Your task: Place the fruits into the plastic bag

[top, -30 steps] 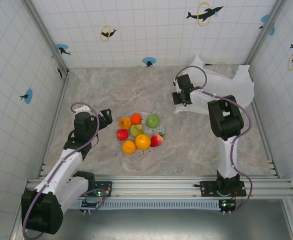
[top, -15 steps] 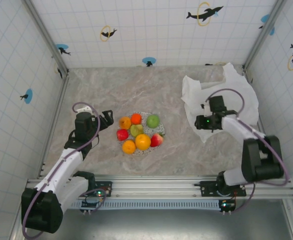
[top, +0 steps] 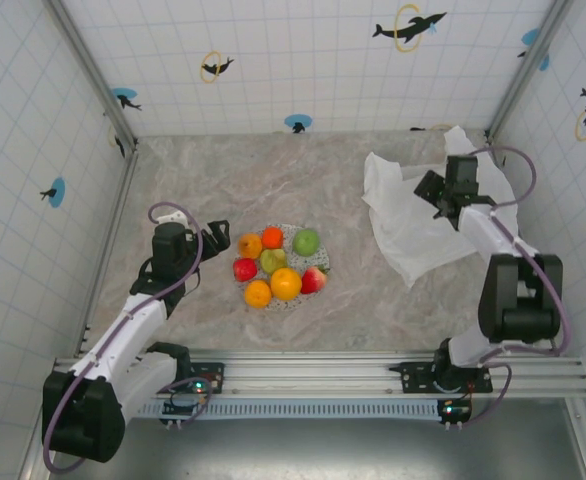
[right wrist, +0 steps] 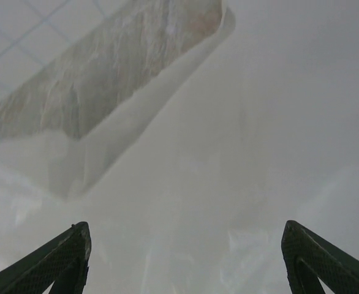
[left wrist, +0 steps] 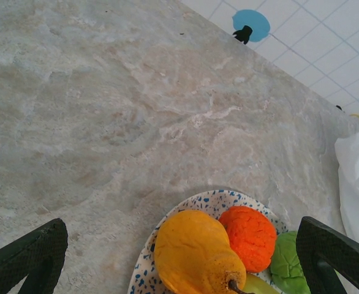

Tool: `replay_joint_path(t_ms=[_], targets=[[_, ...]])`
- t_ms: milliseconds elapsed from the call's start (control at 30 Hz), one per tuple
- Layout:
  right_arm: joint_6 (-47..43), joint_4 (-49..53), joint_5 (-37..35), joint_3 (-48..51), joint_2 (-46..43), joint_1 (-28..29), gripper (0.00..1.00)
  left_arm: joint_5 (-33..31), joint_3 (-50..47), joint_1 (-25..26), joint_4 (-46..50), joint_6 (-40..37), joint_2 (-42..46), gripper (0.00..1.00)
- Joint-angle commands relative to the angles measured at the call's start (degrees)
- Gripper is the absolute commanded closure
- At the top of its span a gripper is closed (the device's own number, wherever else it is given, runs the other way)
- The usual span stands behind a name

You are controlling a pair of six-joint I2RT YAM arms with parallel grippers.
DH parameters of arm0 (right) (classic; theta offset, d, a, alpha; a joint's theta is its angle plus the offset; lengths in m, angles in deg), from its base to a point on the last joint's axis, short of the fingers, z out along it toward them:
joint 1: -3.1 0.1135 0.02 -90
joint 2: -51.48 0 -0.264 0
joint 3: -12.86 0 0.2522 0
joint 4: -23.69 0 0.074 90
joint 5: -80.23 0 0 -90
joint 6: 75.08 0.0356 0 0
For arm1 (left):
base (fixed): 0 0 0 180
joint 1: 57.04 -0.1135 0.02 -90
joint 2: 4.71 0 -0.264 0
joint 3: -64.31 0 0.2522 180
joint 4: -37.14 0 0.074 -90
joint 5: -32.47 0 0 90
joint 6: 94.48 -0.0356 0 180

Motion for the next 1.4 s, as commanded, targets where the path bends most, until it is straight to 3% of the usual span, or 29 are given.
replay_joint_path(t_ms=[0,500,567,667,967,1100,1367], targets=[[6.24,-1.27,-5.32,-7.61,7.11,0.09,0.17,0.41,1.67,0.57,-0.53,0.86,1.07,0.02],[3.82,16.18,-14.60,-36.50,34.60,4.09,0.18,0.10,0.65,1.31,-0.96,1.34,0.83,0.02],[2.76,17.70,-14.87,-39.27,37.00,4.49,0.26,0.06,0.39,1.35,-0.97,1.36,0.82,0.02],[1.34,21.20,-15.37,-43.57,39.72,4.80,0.50,-0.09,0.19,1.35,-0.73,1.28,0.77,0.02],[-3.28,22.85,-17.37,-42.02,37.04,4.76,0.98,-0.59,-0.42,1.44,-0.87,1.48,0.69,0.02],[-5.18,20.28,-13.87,-35.45,31.64,4.15,1.00,-0.27,-0.47,1.44,-0.79,1.53,0.63,0.02],[-16.02,16.35,2.82,-25.25,20.36,3.20,1.00,-0.09,0.19,1.70,-0.62,1.77,0.64,0.02]])
